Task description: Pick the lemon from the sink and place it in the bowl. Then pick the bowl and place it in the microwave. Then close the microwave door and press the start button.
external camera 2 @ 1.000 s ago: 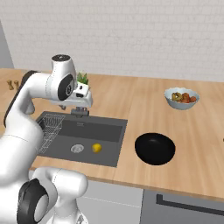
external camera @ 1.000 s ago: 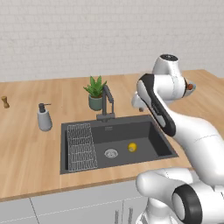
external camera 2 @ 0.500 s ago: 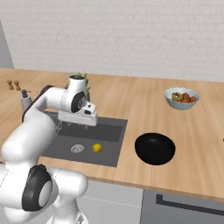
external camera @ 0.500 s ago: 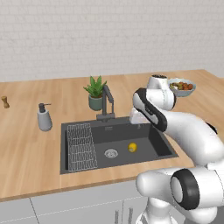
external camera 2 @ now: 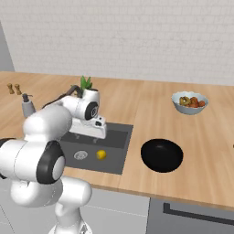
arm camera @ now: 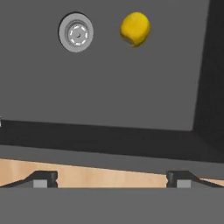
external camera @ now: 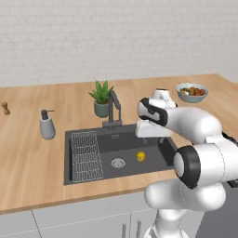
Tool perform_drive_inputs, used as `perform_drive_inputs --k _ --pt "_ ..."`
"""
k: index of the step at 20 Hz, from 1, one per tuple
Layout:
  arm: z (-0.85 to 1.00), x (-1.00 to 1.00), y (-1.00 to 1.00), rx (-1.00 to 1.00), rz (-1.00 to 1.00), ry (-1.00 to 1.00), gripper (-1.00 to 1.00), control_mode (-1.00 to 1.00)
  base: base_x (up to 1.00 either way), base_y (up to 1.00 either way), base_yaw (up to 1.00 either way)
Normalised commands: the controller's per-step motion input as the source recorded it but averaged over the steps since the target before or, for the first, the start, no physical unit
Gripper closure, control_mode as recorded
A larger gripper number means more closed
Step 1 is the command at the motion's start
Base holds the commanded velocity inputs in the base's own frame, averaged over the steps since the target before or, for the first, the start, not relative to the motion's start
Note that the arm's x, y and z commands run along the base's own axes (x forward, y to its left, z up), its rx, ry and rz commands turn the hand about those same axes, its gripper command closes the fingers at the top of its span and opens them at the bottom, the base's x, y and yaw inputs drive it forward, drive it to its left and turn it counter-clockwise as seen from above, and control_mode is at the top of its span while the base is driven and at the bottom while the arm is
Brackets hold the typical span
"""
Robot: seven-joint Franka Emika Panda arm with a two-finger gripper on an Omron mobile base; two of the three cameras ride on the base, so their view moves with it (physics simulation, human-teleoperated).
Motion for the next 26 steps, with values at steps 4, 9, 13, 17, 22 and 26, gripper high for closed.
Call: perform_drive_inputs --k 4,9,13,17,22,26 --pt "-0.38 0.08 0.0 0.0 0.0 0.05 -1.0 -1.0 0.0 0.0 0.0" --pt "-0.41 0.18 -0.06 0.0 0.0 0.11 -1.0 -1.0 0.0 0.0 0.0" --pt "-0.47 0.17 0.0 0.0 0.0 0.04 -1.0 -1.0 0.0 0.0 0.0" --pt "-0.28 0.24 0.0 0.01 0.0 0.0 -1.0 -1.0 0.0 0.0 0.0" --pt "-0.32 0.34 -0.02 0.04 0.0 0.01 -1.0 -1.0 0.0 0.0 0.0" --pt "-0.34 0.29 0.0 0.02 0.0 0.04 -1.0 -1.0 0.0 0.0 0.0"
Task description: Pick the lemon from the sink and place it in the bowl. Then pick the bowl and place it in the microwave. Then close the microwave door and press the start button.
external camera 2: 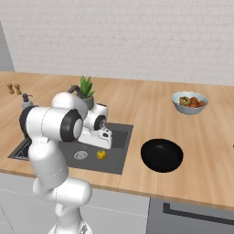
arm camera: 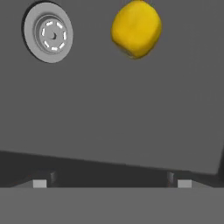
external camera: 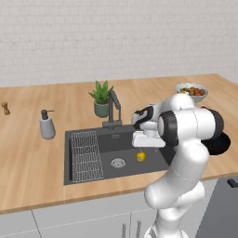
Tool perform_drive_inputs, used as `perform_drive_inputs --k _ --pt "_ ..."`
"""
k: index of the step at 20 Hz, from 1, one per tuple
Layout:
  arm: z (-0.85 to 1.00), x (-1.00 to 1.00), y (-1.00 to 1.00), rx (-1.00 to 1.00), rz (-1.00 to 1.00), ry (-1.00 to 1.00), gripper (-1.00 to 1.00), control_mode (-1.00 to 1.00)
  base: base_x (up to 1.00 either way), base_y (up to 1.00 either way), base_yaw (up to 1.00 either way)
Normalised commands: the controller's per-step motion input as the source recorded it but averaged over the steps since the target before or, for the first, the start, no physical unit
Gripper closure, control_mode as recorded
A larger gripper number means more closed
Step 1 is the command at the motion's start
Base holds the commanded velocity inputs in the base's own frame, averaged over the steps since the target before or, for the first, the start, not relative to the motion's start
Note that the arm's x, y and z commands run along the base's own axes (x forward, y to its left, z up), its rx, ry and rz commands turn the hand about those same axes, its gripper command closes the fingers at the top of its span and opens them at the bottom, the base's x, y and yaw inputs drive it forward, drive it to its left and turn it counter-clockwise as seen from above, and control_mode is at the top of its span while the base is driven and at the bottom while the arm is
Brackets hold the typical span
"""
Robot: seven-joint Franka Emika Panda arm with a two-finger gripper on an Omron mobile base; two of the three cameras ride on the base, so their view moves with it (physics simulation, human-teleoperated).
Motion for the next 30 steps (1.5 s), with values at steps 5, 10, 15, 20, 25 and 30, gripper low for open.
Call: perform_drive_inputs --k 5,10,15,20,25,30 --pt "-0.28 0.36 0.0 0.01 0.0 0.07 -1.0 -1.0 0.0 0.0 0.0" --pt "-0.29 0.43 -0.04 0.0 0.0 0.1 -1.0 -1.0 0.0 0.0 0.0" --pt "-0.23 0.42 0.0 0.0 0.0 0.09 -1.0 -1.0 0.0 0.0 0.0" --pt "-0.31 0.36 0.0 0.0 0.0 0.06 -1.0 -1.0 0.0 0.0 0.0" --pt "-0.43 0.31 -0.02 0.01 0.0 0.07 -1.0 -1.0 0.0 0.0 0.0" --pt "-0.32 0.31 -0.04 0.02 0.0 0.05 -1.0 -1.0 0.0 0.0 0.0"
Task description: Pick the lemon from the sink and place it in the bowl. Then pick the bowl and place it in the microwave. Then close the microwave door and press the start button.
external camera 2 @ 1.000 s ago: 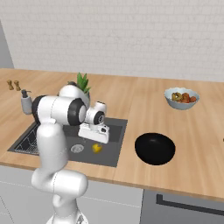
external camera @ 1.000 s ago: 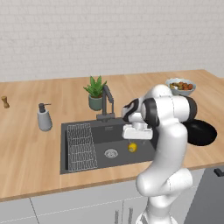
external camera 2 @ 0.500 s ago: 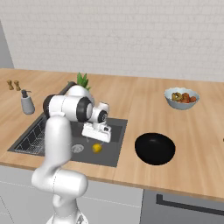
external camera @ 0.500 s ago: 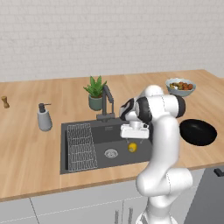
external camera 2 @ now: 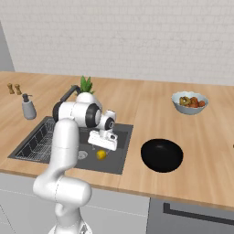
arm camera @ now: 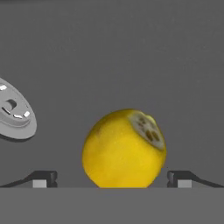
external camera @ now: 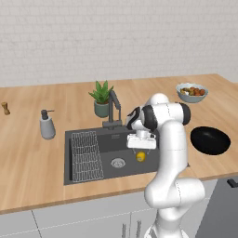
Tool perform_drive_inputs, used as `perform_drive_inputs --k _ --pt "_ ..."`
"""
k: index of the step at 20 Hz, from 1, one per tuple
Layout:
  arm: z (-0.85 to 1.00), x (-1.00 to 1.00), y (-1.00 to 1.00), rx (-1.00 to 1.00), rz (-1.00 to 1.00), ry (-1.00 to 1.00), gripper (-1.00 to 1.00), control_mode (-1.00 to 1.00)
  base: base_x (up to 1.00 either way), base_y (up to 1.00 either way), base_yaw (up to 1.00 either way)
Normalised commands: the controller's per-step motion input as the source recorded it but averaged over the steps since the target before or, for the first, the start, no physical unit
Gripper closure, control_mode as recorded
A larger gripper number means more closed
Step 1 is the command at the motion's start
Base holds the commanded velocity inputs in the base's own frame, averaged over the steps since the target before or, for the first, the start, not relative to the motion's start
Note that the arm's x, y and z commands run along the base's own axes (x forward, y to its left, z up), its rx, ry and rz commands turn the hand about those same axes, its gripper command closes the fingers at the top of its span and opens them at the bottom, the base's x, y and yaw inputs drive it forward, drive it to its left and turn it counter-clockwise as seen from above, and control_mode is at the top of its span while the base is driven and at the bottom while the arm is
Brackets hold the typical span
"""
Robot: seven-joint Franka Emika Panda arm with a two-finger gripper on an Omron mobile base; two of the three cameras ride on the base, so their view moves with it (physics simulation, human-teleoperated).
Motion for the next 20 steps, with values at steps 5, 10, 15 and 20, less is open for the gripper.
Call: perform_drive_inputs --k 5,10,15,20 --pt "-0.28 0.26 -0.04 0.02 0.0 0.04 -1.0 -1.0 0.0 0.0 0.0" --pt "-0.28 -0.01 -0.18 0.01 0.0 0.02 -1.0 -1.0 0.0 0.0 0.0" --pt "-0.19 -0.04 -0.12 0.0 0.0 0.01 -1.0 -1.0 0.0 0.0 0.0" --pt "-0.24 -0.11 0.0 0.0 0.0 0.0 -1.0 -1.0 0.0 0.0 0.0"
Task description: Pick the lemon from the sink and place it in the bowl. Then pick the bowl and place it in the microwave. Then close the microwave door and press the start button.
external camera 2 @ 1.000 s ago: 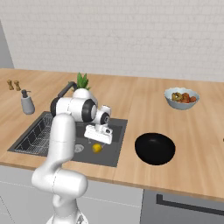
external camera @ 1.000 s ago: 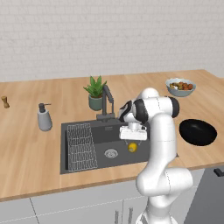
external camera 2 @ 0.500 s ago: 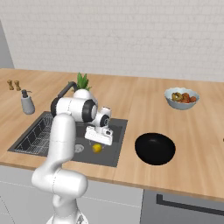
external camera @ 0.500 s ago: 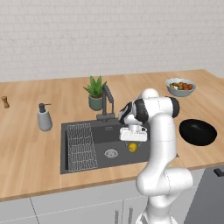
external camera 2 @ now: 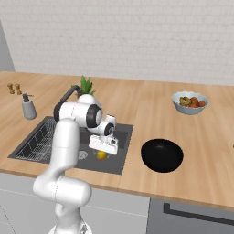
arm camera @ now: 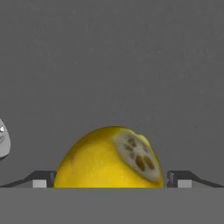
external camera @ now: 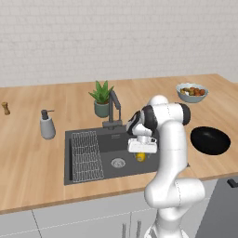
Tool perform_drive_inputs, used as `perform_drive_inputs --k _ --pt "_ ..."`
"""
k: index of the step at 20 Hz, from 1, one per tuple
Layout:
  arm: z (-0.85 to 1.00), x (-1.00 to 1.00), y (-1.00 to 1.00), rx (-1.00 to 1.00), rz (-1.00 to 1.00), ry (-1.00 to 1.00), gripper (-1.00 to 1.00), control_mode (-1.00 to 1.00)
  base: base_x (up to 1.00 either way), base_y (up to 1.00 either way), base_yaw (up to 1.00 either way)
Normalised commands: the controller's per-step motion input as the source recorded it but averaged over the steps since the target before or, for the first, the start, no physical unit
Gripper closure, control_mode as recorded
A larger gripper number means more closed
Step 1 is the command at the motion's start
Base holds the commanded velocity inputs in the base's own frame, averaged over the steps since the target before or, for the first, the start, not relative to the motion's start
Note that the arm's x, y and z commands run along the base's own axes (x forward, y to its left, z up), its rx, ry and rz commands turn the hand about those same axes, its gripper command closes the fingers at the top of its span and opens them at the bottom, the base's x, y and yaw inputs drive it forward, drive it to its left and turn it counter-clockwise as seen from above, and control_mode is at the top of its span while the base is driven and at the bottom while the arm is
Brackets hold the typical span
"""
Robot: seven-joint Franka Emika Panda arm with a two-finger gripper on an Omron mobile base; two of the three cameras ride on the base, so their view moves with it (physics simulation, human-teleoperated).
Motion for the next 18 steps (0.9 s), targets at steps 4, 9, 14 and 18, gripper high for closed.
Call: perform_drive_inputs --k 4,9,14,18 --pt "-0.21 -0.17 0.0 0.0 0.0 0.0 1.0 -1.0 0.0 0.0 0.0" --pt "0.0 -0.06 0.0 0.01 0.0 0.0 1.0 -1.0 0.0 0.0 0.0" --pt "0.42 -0.01 -0.05 0.0 0.0 -0.04 1.0 -1.0 0.0 0.0 0.0" --pt "1.0 -0.01 -0.35 0.04 0.0 -0.01 1.0 -1.0 0.0 0.0 0.0"
